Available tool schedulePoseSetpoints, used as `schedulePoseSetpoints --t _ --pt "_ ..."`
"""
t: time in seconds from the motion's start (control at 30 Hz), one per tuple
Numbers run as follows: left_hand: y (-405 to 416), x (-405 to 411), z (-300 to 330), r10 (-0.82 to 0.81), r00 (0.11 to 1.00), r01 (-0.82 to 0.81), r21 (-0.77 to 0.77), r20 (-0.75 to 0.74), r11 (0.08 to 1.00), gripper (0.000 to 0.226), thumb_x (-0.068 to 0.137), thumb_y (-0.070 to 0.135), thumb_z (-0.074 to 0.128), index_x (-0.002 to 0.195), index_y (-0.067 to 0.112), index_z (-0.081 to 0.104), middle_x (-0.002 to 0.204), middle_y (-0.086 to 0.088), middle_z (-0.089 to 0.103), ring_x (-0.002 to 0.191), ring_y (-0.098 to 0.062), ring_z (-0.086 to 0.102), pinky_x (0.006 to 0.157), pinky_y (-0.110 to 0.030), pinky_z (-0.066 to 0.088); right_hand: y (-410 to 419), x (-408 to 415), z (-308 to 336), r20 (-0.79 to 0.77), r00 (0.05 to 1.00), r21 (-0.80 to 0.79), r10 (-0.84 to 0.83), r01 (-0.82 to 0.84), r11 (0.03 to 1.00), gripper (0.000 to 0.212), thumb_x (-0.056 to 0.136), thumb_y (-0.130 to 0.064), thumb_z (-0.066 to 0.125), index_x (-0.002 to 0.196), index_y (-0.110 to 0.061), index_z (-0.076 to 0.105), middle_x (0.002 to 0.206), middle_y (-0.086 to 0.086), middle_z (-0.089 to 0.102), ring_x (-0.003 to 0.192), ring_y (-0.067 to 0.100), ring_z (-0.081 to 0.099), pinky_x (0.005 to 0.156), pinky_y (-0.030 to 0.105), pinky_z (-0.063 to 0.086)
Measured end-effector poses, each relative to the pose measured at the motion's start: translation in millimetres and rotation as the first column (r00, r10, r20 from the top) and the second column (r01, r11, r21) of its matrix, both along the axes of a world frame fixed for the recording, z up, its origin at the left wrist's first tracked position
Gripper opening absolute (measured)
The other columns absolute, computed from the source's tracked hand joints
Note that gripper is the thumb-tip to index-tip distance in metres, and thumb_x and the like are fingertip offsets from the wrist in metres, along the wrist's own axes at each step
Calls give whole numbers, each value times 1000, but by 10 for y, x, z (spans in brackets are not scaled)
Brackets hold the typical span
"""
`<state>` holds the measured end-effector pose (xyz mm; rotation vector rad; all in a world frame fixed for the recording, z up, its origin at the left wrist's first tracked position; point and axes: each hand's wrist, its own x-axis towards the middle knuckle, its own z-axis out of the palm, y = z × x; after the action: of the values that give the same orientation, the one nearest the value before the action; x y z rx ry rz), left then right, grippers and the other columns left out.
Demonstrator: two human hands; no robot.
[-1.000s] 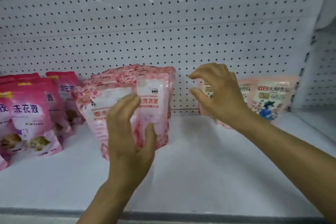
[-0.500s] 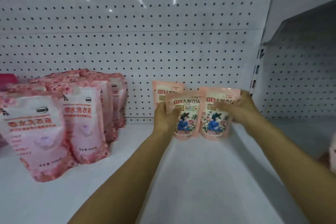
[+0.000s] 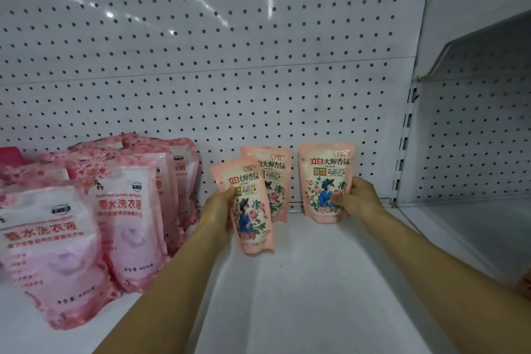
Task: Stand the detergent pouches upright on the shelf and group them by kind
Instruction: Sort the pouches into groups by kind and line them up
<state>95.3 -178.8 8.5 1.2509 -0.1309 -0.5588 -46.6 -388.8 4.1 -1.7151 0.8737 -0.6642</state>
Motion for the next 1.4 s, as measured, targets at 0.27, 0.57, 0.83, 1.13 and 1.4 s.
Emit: schedulePoseSetpoints --t 0.27,0.57,0.83,1.13,1.4 --pt "-188 -78 -43 -30 999 31 64 -16 997 22 103 21 47 97 6 62 81 -11 76 77 -29 72 70 -41 58 -62 109 -90 23 999 -42 -44 45 998 34 84 -1 70 113 -5 53 109 6 63 103 25 64 89 45 55" --pt "-370 -237 -47 227 870 -225 -56 437 973 22 104 27 39 89 16 51 102 -17 63 99 -33 67 79 -43 59 63 2 -219 170 960 -271 -223 263 926 48 85 -9 69 125 -7 41 125 12 44 117 25 49 86 36 48" --pt "-303 -115 -348 -81 934 43 115 348 992 70 79 9 80 130 25 35 122 -4 59 102 -25 69 62 -32 62 -1 -20 -366 13 999 -171 -33 35 985 54 83 -12 72 128 -14 42 120 2 57 103 19 60 77 27 50" --pt "-456 -274 -397 -121 883 11 237 454 971 67 79 -17 68 121 21 32 127 -5 56 101 -16 62 56 -15 55 -18 84 -413 31 992 -152 -123 126 980 23 88 -7 62 106 -19 54 103 0 67 93 18 66 84 43 57" --pt "-340 -258 -314 -199 858 47 313 473 949 75 74 -10 78 125 15 30 121 0 55 98 -13 59 54 -12 51 212 -100 -348 -9 998 -202 -63 60 978 44 86 -14 63 126 -22 48 119 -4 61 102 14 61 77 25 45"
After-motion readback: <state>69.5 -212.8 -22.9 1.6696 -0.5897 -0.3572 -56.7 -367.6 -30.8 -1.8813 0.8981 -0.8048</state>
